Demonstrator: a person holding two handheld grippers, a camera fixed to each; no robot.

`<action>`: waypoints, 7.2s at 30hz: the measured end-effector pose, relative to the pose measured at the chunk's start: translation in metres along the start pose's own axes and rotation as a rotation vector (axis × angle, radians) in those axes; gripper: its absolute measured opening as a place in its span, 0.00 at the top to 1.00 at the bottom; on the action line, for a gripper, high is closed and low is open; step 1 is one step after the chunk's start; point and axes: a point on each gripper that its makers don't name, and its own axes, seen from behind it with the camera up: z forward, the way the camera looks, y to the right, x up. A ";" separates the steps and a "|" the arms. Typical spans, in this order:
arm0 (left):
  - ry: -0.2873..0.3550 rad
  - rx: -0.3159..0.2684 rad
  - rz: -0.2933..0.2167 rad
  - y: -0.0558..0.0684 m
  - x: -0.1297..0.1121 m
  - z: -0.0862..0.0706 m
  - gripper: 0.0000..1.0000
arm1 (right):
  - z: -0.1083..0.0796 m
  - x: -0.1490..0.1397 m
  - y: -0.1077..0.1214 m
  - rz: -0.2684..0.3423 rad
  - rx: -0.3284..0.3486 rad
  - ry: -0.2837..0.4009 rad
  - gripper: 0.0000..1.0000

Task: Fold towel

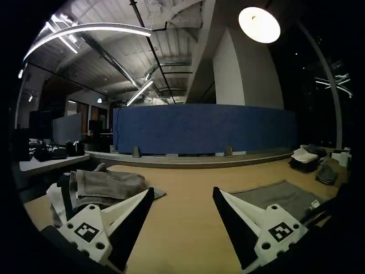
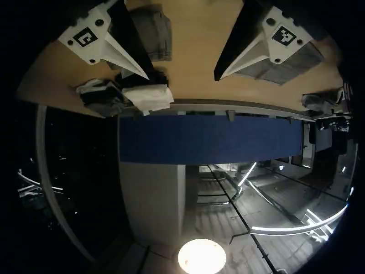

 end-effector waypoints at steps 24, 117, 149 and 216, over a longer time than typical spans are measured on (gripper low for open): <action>0.000 -0.001 0.001 0.002 0.000 0.000 0.05 | 0.001 0.001 -0.001 0.000 0.005 0.000 0.00; -0.455 -0.435 0.103 0.100 0.119 -0.032 0.05 | -0.050 0.114 -0.077 -0.179 0.437 -0.490 0.00; -0.627 -0.565 0.206 0.135 -0.037 -0.051 0.05 | -0.055 -0.011 -0.108 -0.214 0.521 -0.630 0.00; -0.906 -0.676 0.354 0.147 -0.139 -0.072 0.62 | -0.085 -0.129 -0.109 -0.276 0.589 -0.915 0.56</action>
